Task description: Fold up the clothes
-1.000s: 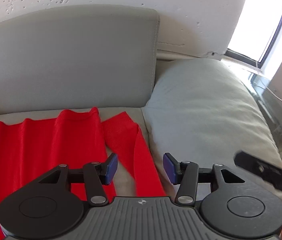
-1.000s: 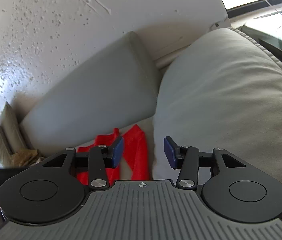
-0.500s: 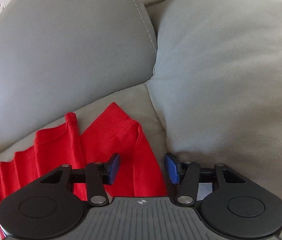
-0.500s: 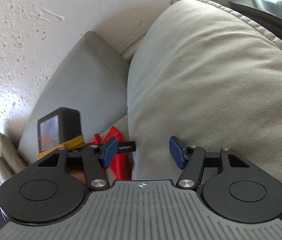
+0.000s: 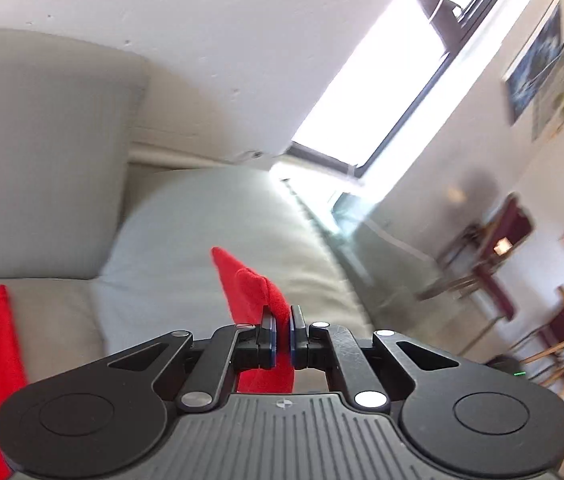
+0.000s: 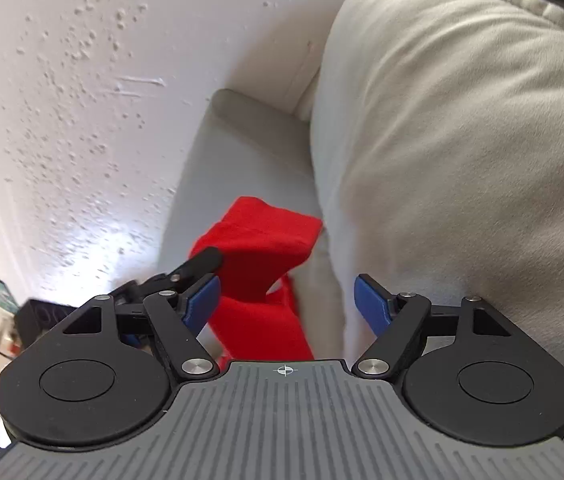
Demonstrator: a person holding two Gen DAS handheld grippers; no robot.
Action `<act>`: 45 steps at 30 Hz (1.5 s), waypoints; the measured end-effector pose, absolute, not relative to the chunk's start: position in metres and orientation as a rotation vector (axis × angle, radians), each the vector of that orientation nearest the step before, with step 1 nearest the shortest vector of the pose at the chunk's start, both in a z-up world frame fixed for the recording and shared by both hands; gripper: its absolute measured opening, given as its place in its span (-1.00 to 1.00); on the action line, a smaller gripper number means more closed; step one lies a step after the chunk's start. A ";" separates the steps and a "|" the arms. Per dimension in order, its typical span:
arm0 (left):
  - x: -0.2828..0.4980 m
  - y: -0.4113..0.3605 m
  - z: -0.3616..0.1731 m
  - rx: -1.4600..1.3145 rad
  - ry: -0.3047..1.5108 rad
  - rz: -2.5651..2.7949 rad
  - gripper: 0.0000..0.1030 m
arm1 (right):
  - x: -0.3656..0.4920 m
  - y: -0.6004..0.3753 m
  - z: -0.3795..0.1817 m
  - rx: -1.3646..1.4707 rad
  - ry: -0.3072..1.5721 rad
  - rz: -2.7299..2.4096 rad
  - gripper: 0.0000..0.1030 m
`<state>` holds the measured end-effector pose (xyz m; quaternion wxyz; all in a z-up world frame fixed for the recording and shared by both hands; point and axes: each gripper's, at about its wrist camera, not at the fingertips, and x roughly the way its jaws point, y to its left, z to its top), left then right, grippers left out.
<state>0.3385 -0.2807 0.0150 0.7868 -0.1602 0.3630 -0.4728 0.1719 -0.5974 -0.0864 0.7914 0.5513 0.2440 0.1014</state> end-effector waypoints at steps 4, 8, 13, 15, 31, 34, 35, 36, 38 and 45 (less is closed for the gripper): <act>0.306 -0.271 0.034 -0.522 0.752 -1.186 -0.92 | 0.161 -0.605 -0.097 1.373 0.400 0.337 0.53; 0.284 -0.275 0.033 -0.624 0.774 -1.255 -0.92 | 0.163 -0.602 -0.108 1.523 0.276 0.517 0.47; 0.280 -0.272 0.028 -0.706 0.813 -1.288 -0.93 | 0.164 -0.600 -0.117 1.642 0.168 0.657 0.45; 0.280 -0.273 0.026 -0.662 0.832 -1.303 -0.93 | 0.162 -0.602 -0.118 1.668 0.138 0.708 0.48; 0.289 -0.267 0.009 -0.321 0.935 -1.070 -0.37 | 0.140 -0.612 -0.062 1.272 0.198 0.346 -0.89; 0.271 -0.252 0.013 -0.296 0.896 -1.053 -0.33 | 0.112 -0.611 -0.023 1.054 0.103 0.128 -0.89; 0.265 -0.246 0.013 -0.291 0.903 -1.057 -0.33 | 0.102 -0.611 -0.010 0.984 0.068 0.056 -0.89; 0.260 -0.240 0.011 -0.288 0.918 -1.058 -0.33 | 0.091 -0.612 0.000 0.924 0.029 -0.017 -0.90; 0.250 -0.228 0.007 -0.281 0.946 -1.060 -0.33 | 0.069 -0.612 0.017 0.799 -0.048 -0.166 -0.90; 0.212 -0.199 -0.027 -0.272 1.185 -1.091 -0.26 | 0.053 -0.619 0.028 0.593 -0.032 -0.450 -0.90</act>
